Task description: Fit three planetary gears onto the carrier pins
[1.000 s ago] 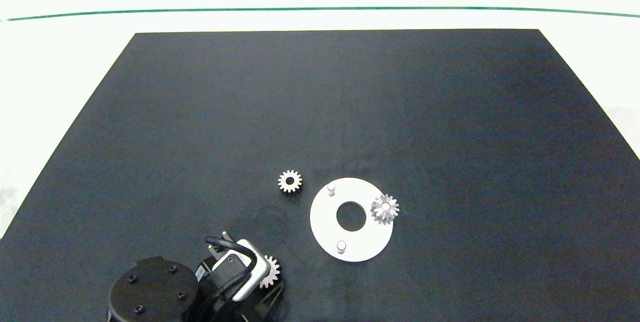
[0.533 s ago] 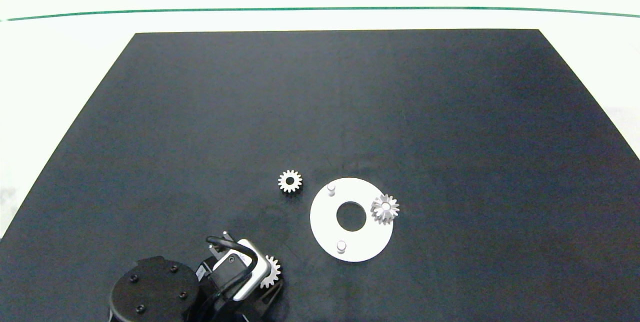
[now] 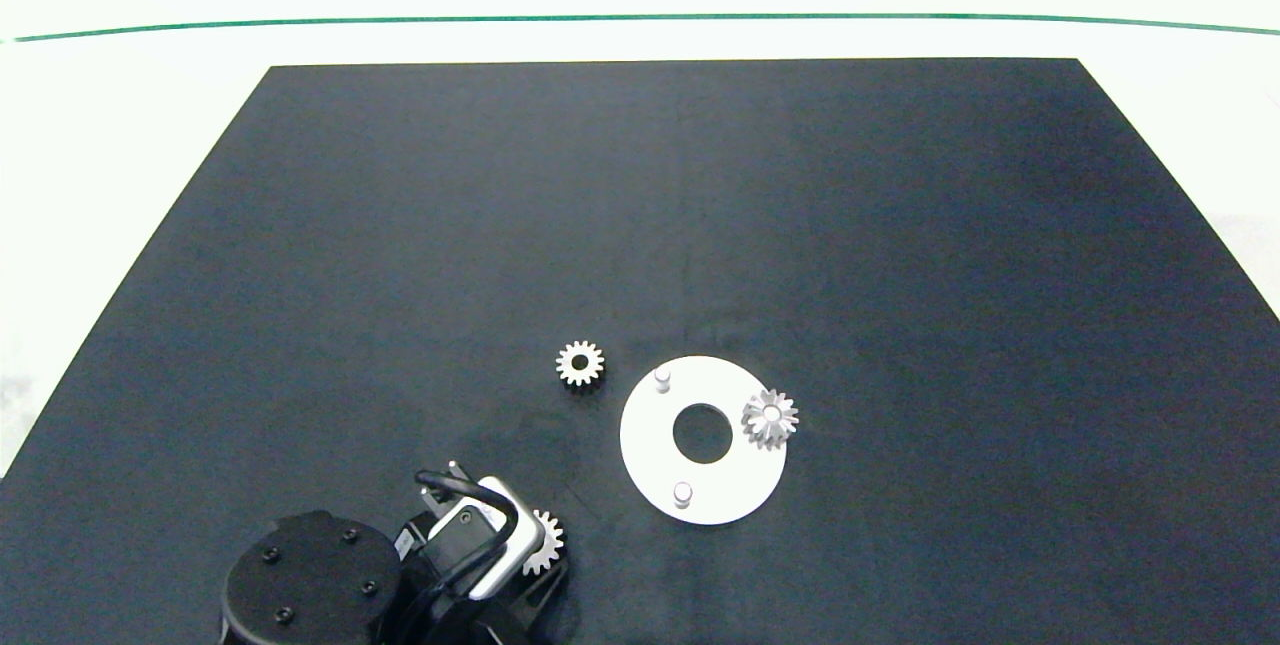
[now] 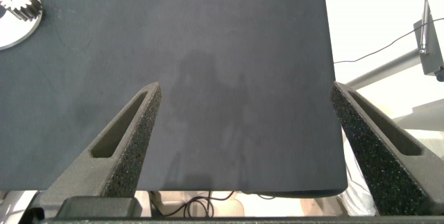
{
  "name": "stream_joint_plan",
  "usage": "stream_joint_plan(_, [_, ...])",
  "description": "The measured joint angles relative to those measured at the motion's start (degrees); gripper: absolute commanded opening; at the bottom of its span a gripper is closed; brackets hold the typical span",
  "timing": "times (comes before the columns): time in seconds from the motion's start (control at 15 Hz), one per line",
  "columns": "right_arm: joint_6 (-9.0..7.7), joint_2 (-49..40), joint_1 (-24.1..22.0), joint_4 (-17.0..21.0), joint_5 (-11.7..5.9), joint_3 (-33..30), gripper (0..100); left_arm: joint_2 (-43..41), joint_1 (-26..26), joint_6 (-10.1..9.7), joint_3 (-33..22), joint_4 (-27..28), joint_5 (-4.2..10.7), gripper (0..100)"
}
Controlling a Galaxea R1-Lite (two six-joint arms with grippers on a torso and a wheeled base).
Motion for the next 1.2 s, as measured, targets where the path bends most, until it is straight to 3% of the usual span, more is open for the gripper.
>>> stream_joint_plan(0.27, [0.0,0.0,0.0,0.1,0.09,0.1,100,-0.6,-0.2,0.07,-0.1,0.0,0.0,7])
stream_joint_plan(0.67, [0.0,0.0,0.0,0.1,0.68,1.0,100,-3.7,-4.0,0.57,-2.3,3.3,0.16,7])
stream_joint_plan(1.07, [0.02,0.1,-0.1,0.0,1.02,1.4,100,-9.1,-8.0,1.79,-12.4,18.3,0.18,7])
stream_joint_plan(1.2, [0.0,0.2,-0.2,0.0,1.02,1.5,100,-9.6,-8.9,2.04,-15.5,19.5,0.2,7])
